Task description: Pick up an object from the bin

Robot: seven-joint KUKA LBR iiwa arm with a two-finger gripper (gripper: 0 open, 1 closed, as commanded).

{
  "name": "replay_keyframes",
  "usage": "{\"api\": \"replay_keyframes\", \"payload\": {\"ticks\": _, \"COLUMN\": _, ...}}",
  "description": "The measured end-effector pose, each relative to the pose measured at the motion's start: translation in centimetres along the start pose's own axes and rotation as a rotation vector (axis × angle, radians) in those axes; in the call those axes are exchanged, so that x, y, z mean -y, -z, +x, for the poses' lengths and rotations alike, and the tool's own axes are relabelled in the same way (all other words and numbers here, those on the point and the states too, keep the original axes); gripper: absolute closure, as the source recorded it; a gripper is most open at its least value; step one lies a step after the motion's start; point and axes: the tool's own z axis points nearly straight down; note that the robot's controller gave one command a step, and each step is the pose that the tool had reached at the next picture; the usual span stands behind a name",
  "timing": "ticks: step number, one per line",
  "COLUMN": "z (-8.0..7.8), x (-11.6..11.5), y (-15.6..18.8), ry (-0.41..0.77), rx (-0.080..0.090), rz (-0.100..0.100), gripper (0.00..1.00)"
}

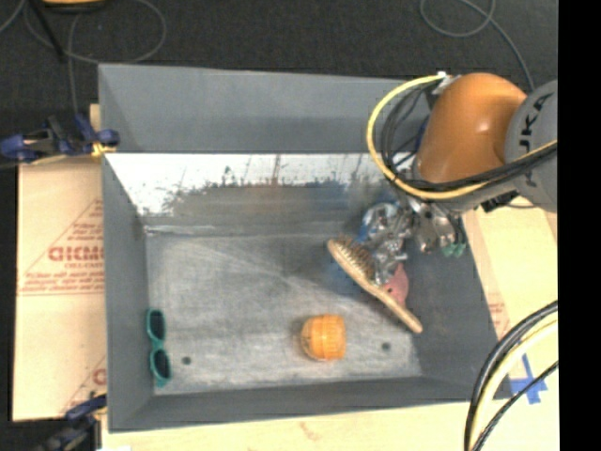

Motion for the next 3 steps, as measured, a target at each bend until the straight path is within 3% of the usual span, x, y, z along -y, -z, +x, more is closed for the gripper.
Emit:
{"api": "replay_keyframes", "payload": {"ticks": 1, "z": 0.0, "x": 0.0, "y": 0.0, "ry": 0.0, "rx": 0.0, "rz": 0.0, "gripper": 1.0}}
{"api": "replay_keyframes", "payload": {"ticks": 2, "z": 0.6, "x": -0.1, "y": 3.7, "ry": -0.028, "rx": 0.001, "rz": 0.0, "gripper": 1.0}}
{"api": "replay_keyframes", "payload": {"ticks": 3, "z": 0.3, "x": -0.2, "y": 5.1, "ry": -0.035, "rx": 0.006, "rz": 0.002, "gripper": 1.0}}
